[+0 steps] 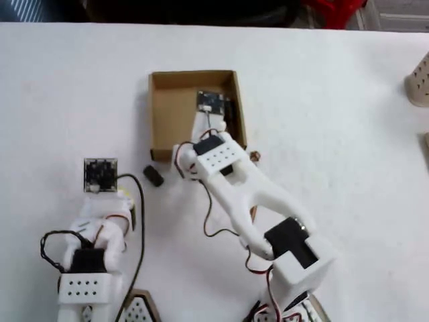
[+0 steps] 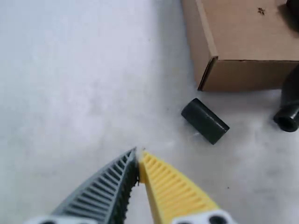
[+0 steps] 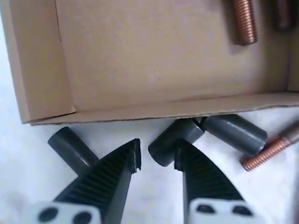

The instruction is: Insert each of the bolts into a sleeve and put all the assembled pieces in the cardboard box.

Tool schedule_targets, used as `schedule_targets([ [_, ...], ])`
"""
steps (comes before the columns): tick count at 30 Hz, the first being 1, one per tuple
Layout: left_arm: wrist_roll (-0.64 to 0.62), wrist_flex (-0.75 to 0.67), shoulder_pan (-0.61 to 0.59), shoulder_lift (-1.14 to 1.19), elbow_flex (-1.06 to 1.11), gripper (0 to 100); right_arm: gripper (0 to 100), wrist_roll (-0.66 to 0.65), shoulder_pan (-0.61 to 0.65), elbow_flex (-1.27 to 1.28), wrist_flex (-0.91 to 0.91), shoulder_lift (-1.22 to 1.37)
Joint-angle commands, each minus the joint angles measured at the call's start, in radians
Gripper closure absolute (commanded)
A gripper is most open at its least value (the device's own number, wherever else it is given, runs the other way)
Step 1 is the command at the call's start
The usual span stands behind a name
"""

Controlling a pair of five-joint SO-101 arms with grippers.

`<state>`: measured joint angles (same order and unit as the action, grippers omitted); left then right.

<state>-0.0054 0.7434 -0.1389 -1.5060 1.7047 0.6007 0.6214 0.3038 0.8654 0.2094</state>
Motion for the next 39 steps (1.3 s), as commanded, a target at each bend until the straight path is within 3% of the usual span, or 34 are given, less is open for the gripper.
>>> schedule_targets([
  [1, 0.008, -0.018, 0.008, -0.012, -0.005, 98, 88.1, 0.009, -0.016, -0.078, 0.042, 0.079],
  [12, 0.008, -0.017, 0.008, -0.012, -0.005, 98, 88.2, 0.003, -0.093, -0.195, 0.278, 0.088],
  [34, 0.008, -0.018, 0.008, -0.012, -0.005, 98, 88.3, 0.006, -0.038, -0.193, 0.240, 0.157],
  [39, 0.008, -0.020, 0.008, -0.012, -0.005, 98, 98.8, 0.003, -0.041, -0.193, 0.240, 0.153],
])
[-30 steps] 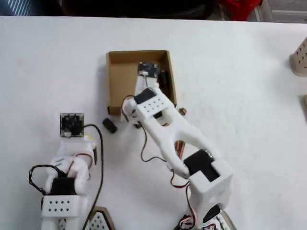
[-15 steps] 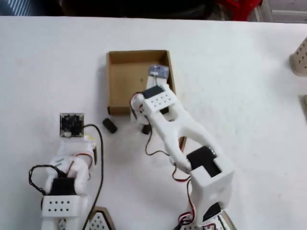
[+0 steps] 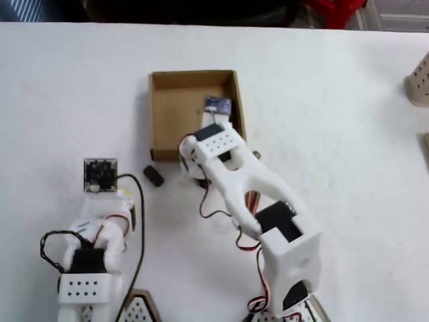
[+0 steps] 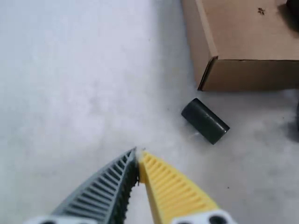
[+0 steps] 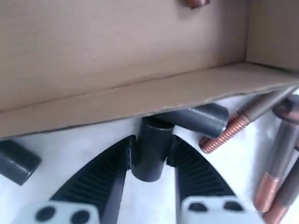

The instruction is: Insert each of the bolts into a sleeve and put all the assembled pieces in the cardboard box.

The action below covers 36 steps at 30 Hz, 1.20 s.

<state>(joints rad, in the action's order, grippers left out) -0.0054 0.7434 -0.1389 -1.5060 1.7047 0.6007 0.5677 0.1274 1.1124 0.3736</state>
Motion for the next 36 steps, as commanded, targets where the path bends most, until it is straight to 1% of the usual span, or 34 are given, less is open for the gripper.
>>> schedule_targets([
  [1, 0.008, -0.020, 0.008, -0.012, -0.005, 98, 97.2, 0.003, 0.012, -0.017, -0.005, -0.013],
  [6, 0.008, -0.020, 0.008, -0.012, -0.005, 98, 98.2, -0.015, 0.010, -0.020, 0.048, -0.033],
  [11, 0.008, -0.020, 0.008, -0.012, -0.005, 98, 98.2, -0.308, -0.007, -0.009, 0.160, -0.153],
  [14, 0.008, -0.020, 0.008, -0.012, -0.005, 98, 98.2, -0.413, -0.061, 0.038, 0.197, -0.259],
  [17, 0.008, -0.020, 0.008, -0.012, -0.005, 98, 98.2, -0.506, -0.140, 0.163, 0.193, -0.397],
  [20, 0.008, -0.020, 0.008, -0.012, -0.005, 98, 98.2, -0.574, -0.225, 0.338, 0.150, -0.552],
  [22, 0.008, -0.020, 0.008, -0.012, -0.005, 98, 98.2, -0.608, -0.280, 0.465, 0.090, -0.662],
  [25, 0.008, -0.020, 0.010, -0.012, -0.005, 98, 98.2, -0.621, -0.348, 0.626, 0.013, -0.840],
  [29, 0.008, -0.020, 0.015, -0.012, -0.005, 98, 98.1, -0.624, -0.420, 0.798, -0.047, -1.032],
  [32, 0.008, -0.021, 0.030, -0.012, -0.005, 98, 98.1, -0.666, -0.467, 0.873, -0.119, -1.087],
  [36, 0.000, -0.014, 0.125, -0.010, -0.028, 98, 98.1, -0.677, -0.522, 0.953, -0.255, -1.058],
])
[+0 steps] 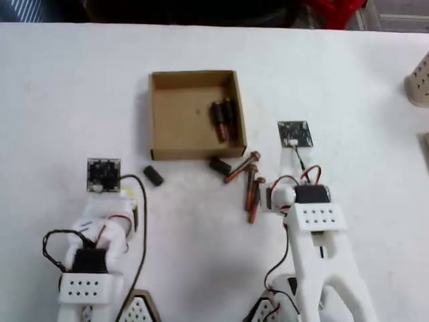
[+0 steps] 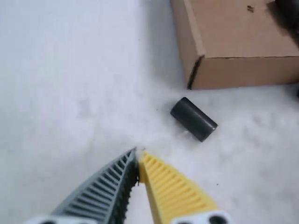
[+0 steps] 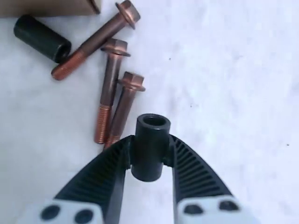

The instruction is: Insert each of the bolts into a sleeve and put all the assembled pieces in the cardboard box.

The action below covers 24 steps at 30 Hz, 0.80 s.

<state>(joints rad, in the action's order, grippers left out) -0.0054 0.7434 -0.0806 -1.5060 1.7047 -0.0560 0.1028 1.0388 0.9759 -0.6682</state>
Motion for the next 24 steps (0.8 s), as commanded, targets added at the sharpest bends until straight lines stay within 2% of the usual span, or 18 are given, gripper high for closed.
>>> schedule_targets([
  [1, 0.000, -0.012, 0.094, -0.008, -0.041, 98, 98.1, -0.020, -0.081, 0.041, -0.137, -0.007],
  [3, -0.011, 0.008, 0.166, -0.007, -0.075, 98, 98.1, -0.020, -0.131, 0.040, -0.162, 0.007],
  [7, -0.133, 0.120, 0.315, -0.005, -0.239, 98, 98.1, -0.021, -0.220, 0.029, -0.160, 0.018],
  [9, -0.141, 0.158, 0.387, 0.021, -0.338, 98, 98.1, -0.021, -0.272, 0.029, -0.160, 0.018],
  [12, -0.149, 0.187, 0.495, 0.150, -0.485, 98, 98.1, -0.023, -0.341, 0.028, -0.163, 0.018],
  [14, -0.212, 0.184, 0.549, 0.283, -0.566, 98, 98.1, -0.040, -0.381, 0.028, -0.163, 0.018],
  [17, -0.288, 0.126, 0.636, 0.518, -0.664, 98, 98.1, -0.077, -0.440, 0.029, -0.165, 0.018],
  [24, -0.292, -0.100, 0.860, 0.897, -0.756, 98, 98.1, -0.077, -0.598, 0.029, -0.203, 0.018],
])
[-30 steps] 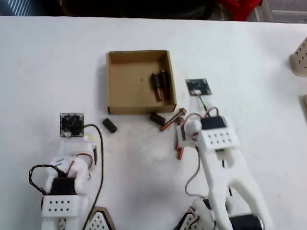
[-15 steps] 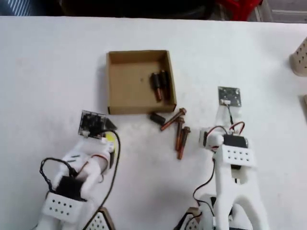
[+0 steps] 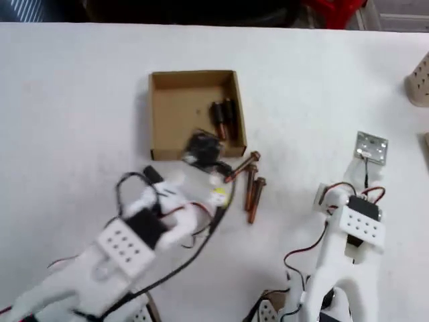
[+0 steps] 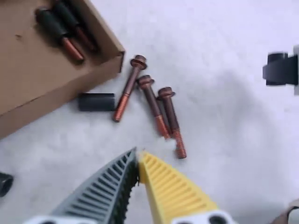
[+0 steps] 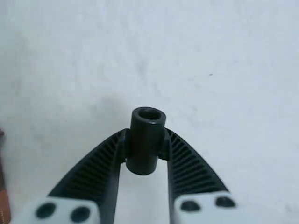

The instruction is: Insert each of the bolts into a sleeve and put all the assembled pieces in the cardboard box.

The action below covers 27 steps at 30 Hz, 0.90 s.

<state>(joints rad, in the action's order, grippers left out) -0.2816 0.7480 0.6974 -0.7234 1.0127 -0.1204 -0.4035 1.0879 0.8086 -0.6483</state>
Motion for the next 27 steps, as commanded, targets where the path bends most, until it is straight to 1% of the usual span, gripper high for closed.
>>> schedule_targets([
  [1, -0.015, -0.146, 0.099, 0.150, -0.064, 98, 98.1, -0.012, -0.114, -0.020, -0.036, -0.002],
  [5, -0.015, -0.304, 0.105, 0.285, -0.071, 97, 98.1, -0.012, -0.183, -0.020, -0.035, -0.001],
  [7, -0.015, -0.361, 0.097, 0.355, -0.095, 92, 98.1, -0.011, -0.203, -0.020, -0.036, -0.001],
  [9, -0.017, -0.370, 0.096, 0.432, -0.140, 85, 98.1, -0.011, -0.206, -0.020, -0.036, -0.001],
  [11, -0.021, -0.350, 0.096, 0.510, -0.198, 79, 98.1, -0.011, -0.206, -0.021, -0.036, -0.001],
  [13, -0.021, -0.339, 0.094, 0.595, -0.262, 78, 98.1, -0.011, -0.206, -0.021, -0.036, -0.001],
  [18, -0.015, -0.339, 0.038, 0.809, -0.430, 83, 98.1, -0.011, -0.200, -0.021, -0.036, -0.001],
  [20, -0.015, -0.330, 0.027, 0.871, -0.488, 84, 98.1, -0.011, -0.199, -0.021, -0.036, -0.001],
  [27, -0.014, -0.129, 0.027, 0.986, -0.652, 81, 98.1, -0.011, -0.197, -0.021, -0.036, -0.001],
])
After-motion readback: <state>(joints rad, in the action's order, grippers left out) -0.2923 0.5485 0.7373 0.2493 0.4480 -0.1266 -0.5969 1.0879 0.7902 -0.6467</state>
